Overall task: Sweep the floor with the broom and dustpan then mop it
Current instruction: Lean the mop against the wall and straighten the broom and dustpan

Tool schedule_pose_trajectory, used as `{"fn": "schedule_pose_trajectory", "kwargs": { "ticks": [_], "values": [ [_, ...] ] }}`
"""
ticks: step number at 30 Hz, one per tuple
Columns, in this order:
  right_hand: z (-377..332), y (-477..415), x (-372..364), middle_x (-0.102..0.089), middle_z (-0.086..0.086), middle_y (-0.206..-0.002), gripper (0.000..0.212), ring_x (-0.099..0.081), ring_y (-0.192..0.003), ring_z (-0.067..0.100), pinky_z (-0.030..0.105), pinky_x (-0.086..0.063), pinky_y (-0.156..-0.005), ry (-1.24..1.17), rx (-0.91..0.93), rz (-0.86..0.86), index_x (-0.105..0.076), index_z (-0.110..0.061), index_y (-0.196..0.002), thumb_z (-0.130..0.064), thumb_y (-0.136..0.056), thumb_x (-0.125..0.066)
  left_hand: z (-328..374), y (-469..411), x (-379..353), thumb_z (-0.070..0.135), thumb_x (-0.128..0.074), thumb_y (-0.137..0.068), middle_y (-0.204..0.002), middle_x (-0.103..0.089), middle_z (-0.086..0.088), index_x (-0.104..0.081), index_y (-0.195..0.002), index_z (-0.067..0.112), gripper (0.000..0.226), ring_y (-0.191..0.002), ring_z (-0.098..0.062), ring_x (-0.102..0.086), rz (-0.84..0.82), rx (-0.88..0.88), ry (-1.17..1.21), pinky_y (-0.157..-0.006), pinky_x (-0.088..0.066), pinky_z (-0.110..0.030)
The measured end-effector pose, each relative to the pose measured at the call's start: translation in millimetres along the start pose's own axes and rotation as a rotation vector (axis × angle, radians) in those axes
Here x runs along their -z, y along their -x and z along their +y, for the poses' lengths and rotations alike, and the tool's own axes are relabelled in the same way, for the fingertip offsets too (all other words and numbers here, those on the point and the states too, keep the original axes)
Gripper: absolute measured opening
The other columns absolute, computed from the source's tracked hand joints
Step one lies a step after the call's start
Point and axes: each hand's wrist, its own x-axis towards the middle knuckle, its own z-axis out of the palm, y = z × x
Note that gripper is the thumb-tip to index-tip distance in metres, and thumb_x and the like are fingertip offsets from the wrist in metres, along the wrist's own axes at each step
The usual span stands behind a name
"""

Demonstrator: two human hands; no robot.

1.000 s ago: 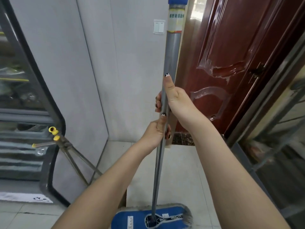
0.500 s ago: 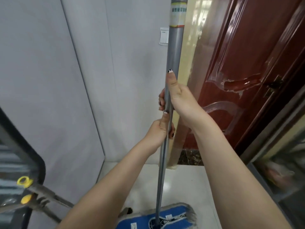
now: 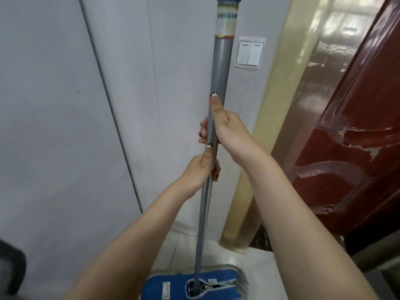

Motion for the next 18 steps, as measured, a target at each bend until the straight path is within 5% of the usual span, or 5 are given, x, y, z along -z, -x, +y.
{"fn": "schedule_pose_trajectory", "kwargs": {
  "ticks": [5,10,18],
  "values": [
    [21,-66,-1,-0.057,0.002,-0.055,0.055,-0.06,-0.052,0.014,0.024,-0.054,-0.061,-0.027,0.002,-0.077,-0.051,-0.011,-0.065,-0.057,-0.093,-0.037,-21,-65,20,0.058,-0.013,-0.094,-0.043,-0.051,0.002,-0.047,-0.051,0.013,0.071,-0.044,-0.01,-0.053,0.096,0.058,0.004,-0.054,-0.049,-0.017],
    [37,-116,-13,-0.057,0.002,-0.057,0.053,-0.061,-0.054,0.014,0.034,-0.055,-0.073,-0.022,-0.004,-0.12,-0.051,-0.012,-0.066,-0.055,-0.094,-0.038,-37,-107,46,0.054,-0.008,-0.096,-0.044,-0.053,0.002,-0.047,-0.053,0.013,0.071,-0.053,-0.014,-0.055,0.13,0.065,-0.07,-0.072,-0.05,-0.028],
    [69,-183,-48,-0.059,0.002,-0.061,0.053,-0.064,-0.06,0.017,0.029,-0.052,-0.069,0.042,-0.025,-0.069,-0.051,-0.013,-0.07,-0.058,-0.093,-0.035,-70,-162,95,0.07,-0.009,-0.086,-0.049,-0.056,0.001,-0.05,-0.052,0.016,0.076,-0.056,-0.015,-0.055,0.052,0.091,-0.074,-0.084,-0.049,-0.042]
  ]
}}
